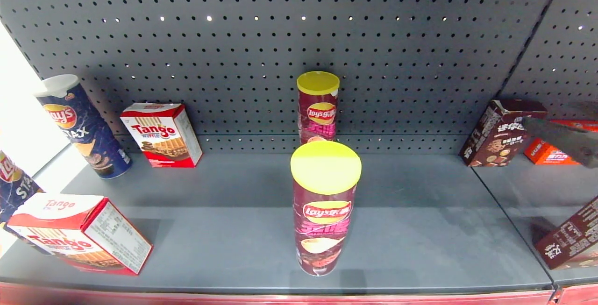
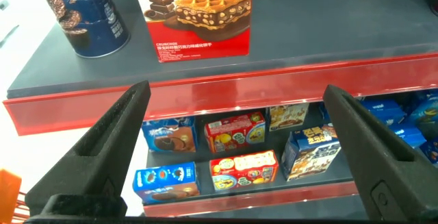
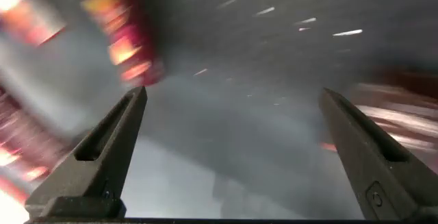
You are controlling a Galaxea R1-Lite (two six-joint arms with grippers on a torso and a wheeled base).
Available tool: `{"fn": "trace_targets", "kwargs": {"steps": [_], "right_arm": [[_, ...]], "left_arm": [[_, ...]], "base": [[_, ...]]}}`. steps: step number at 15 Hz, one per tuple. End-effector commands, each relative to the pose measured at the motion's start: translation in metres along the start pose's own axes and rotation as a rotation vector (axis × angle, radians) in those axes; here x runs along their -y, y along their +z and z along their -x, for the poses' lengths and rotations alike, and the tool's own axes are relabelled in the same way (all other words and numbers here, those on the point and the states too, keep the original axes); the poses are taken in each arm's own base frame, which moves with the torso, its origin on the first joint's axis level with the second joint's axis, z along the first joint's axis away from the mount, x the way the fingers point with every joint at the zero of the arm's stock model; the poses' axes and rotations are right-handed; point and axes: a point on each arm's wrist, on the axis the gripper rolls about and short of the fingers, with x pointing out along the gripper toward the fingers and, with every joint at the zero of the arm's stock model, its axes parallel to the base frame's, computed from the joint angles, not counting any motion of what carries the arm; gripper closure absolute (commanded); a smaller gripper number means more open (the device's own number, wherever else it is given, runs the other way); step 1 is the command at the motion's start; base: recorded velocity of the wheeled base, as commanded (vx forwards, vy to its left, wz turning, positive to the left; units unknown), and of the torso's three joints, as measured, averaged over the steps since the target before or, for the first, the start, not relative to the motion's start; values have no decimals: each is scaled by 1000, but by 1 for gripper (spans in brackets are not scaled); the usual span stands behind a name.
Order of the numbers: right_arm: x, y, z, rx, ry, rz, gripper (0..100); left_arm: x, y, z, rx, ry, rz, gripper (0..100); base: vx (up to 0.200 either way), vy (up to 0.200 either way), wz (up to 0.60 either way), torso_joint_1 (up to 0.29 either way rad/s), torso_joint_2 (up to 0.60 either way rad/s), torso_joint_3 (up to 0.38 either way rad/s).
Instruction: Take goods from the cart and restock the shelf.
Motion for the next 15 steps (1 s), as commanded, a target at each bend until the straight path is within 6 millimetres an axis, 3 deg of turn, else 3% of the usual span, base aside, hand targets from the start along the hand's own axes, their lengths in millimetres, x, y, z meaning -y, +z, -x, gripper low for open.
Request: {"fn": "trace_targets", "kwargs": {"steps": [1, 5, 8, 10, 14, 15], "right_arm": [[3, -16, 72, 102, -164, 29, 0], [-15, -86, 125, 77, -234, 32, 0], [-24, -112, 148, 42, -247, 26, 0], [-33, -143, 169, -1, -284, 0, 0], [-35, -195, 163, -32, -369, -77, 0], [-35, -198, 163, -39, -378, -75, 0]], "left_arm": [[0, 0, 0, -1, 0, 0, 0], [0, 0, 0, -1, -1, -2, 0], [0, 0, 0, -1, -1, -2, 0], [0, 0, 0, -1, -1, -2, 0], [0, 0, 0, -1, -1, -2, 0], [0, 0, 0, -1, -1, -2, 0]], "base": [[0, 0, 0, 0, 0, 0], [0, 0, 0, 0, 0, 0], [0, 0, 0, 0, 0, 0], [0, 0, 0, 0, 0, 0], [0, 0, 0, 0, 0, 0], [0, 0, 0, 0, 0, 0]]}}
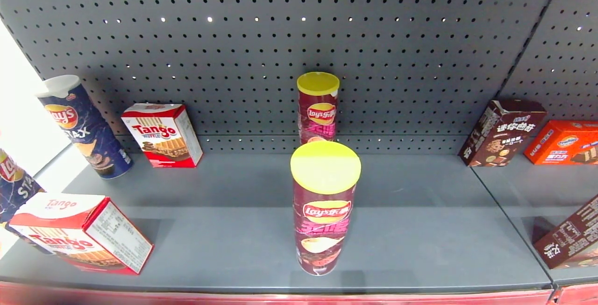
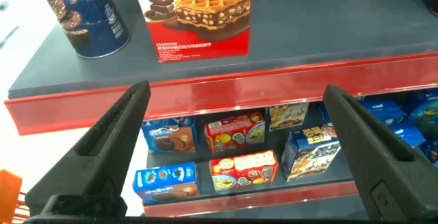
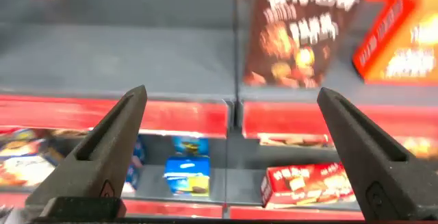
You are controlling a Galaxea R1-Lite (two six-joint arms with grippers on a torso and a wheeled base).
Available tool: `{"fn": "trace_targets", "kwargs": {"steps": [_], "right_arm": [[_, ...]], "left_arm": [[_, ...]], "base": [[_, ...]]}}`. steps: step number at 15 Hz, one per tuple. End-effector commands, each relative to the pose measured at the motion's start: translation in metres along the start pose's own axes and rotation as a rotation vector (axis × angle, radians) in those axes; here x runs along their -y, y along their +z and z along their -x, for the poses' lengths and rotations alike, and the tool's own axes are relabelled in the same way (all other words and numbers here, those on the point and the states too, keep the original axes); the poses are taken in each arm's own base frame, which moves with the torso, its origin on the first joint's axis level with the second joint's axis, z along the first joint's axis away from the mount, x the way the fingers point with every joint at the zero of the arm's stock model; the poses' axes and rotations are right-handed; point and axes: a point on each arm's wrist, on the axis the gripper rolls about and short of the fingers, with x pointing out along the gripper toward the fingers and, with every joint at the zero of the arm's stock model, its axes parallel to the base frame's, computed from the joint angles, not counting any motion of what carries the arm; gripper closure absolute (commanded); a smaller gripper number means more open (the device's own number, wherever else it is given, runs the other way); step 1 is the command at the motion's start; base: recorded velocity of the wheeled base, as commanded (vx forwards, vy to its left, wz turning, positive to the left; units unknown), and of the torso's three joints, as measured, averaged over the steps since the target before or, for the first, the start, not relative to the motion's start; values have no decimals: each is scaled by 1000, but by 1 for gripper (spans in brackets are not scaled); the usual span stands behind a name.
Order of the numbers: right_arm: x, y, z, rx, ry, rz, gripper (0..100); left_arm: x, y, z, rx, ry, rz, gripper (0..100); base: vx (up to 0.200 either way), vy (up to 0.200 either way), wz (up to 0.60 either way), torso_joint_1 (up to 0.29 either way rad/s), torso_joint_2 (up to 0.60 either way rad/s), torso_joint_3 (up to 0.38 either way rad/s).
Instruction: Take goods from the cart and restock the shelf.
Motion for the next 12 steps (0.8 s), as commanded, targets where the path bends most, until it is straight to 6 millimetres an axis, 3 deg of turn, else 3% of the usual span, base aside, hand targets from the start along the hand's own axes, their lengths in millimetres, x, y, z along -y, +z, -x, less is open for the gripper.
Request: {"fn": "trace_targets", "kwargs": {"steps": [1, 12], "right_arm": [[0, -18, 0, -21, -13, 3, 0], [0, -18, 0, -23, -9, 2, 0]], "left_arm": [[0, 0, 0, -1, 0, 0, 0], [0, 0, 0, 0, 11, 23, 0]], "base": [[0, 0, 0, 0, 0, 0], [0, 0, 0, 0, 0, 0]]}}
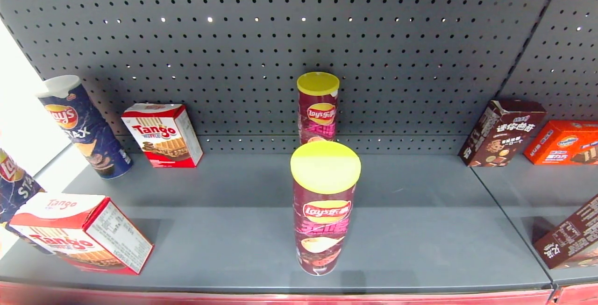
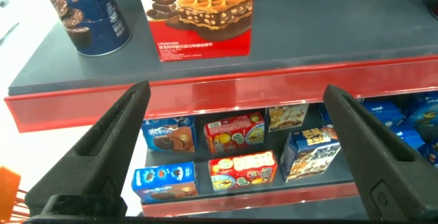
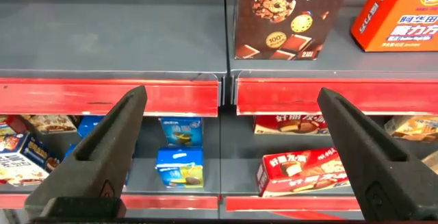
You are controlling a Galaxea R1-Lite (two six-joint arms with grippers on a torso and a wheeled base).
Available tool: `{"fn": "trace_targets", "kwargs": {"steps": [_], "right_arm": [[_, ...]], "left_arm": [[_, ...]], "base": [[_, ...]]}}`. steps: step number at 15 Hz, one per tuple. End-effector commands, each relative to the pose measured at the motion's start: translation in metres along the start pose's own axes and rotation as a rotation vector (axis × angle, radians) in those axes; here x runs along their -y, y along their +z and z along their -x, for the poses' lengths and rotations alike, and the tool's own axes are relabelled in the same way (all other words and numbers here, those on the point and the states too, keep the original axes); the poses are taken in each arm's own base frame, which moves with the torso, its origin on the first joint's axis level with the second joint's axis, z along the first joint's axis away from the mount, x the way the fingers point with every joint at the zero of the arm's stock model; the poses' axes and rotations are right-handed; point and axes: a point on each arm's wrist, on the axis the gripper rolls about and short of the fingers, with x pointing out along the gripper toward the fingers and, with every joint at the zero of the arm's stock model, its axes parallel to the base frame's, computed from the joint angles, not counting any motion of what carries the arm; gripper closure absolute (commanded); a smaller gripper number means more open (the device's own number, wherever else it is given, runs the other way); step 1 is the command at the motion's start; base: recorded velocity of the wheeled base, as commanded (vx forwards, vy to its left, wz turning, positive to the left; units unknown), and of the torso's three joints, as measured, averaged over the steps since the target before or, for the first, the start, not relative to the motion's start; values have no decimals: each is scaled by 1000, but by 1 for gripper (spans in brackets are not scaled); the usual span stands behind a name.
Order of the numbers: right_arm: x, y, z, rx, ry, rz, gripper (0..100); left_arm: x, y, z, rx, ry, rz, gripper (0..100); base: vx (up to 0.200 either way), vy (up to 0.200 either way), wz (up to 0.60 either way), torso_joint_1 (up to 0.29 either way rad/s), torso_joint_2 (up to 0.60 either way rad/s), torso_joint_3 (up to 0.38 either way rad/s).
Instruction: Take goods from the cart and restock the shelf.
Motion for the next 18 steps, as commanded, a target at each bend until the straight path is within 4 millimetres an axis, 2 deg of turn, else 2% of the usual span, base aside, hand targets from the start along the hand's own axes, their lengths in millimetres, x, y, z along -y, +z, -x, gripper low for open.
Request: {"fn": "trace_targets", "kwargs": {"steps": [1, 9, 11, 18], "right_arm": [[0, 0, 0, 1, 1, 1, 0], [0, 0, 0, 2, -2, -1, 0], [0, 0, 0, 2, -3, -1, 0], [0, 0, 0, 2, -3, -2, 0]], "left_arm": [[0, 0, 0, -1, 1, 4, 0], [0, 0, 0, 0, 5, 3, 0], [0, 0, 0, 0, 7, 6, 0], [0, 0, 0, 0, 4, 4, 0]], "base": [[0, 0, 0, 0, 0, 0], [0, 0, 0, 0, 0, 0], [0, 200, 0, 2, 5, 2], [0, 0, 0, 0, 0, 0]]}}
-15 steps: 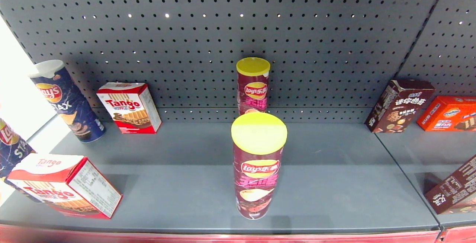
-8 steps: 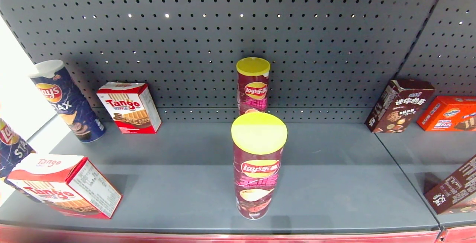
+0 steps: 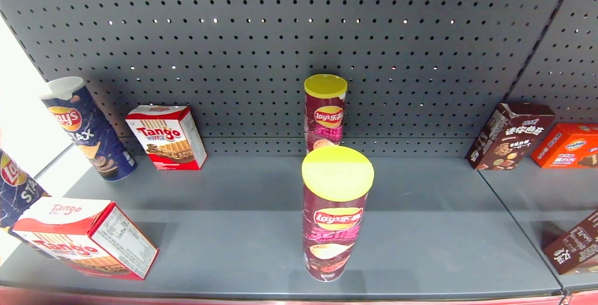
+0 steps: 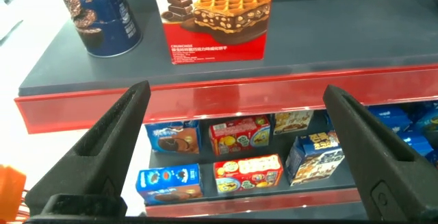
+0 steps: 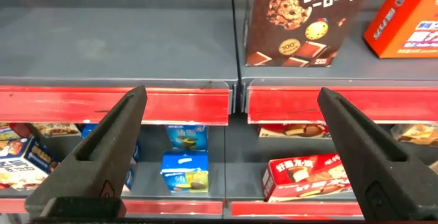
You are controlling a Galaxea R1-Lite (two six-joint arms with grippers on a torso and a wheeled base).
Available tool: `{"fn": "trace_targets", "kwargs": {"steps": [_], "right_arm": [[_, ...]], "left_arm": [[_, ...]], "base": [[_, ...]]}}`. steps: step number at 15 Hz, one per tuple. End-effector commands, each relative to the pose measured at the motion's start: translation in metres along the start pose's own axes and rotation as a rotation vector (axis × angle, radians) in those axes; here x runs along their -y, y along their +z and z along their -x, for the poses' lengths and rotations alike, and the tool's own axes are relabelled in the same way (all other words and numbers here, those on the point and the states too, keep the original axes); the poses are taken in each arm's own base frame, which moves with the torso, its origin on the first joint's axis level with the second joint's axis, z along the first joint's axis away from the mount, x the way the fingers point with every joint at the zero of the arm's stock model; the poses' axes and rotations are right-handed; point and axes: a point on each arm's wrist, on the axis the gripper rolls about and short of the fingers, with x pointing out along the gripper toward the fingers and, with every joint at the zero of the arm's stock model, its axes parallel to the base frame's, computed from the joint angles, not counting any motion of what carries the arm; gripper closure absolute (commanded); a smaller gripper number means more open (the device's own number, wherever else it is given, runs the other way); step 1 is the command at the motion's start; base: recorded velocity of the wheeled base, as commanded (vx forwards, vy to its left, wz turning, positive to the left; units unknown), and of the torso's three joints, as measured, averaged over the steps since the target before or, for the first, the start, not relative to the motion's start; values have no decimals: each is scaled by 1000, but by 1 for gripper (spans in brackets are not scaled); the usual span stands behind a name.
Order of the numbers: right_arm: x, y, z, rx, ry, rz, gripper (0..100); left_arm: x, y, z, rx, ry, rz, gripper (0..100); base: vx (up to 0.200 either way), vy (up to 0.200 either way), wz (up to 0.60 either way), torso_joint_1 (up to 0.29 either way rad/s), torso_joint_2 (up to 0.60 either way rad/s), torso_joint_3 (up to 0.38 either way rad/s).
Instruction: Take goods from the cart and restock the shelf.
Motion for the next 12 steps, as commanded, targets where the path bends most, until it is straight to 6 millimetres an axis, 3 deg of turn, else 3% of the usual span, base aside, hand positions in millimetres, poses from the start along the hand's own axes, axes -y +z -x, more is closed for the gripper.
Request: {"fn": "trace_targets", "kwargs": {"steps": [1, 9, 12], "right_arm": [[0, 0, 0, -2, 0, 1, 0], [0, 0, 0, -2, 0, 1, 0], [0, 0, 0, -2, 0, 1, 0]], "left_arm": [[0, 0, 0, 0, 2, 1, 0], [0, 0, 0, 0, 0, 1, 0], [0, 0, 0, 1, -3, -1, 0]], "base": [[0, 0, 0, 0, 0, 0], [0, 0, 0, 0, 0, 0], [-133, 0, 0, 2, 2, 2]]}}
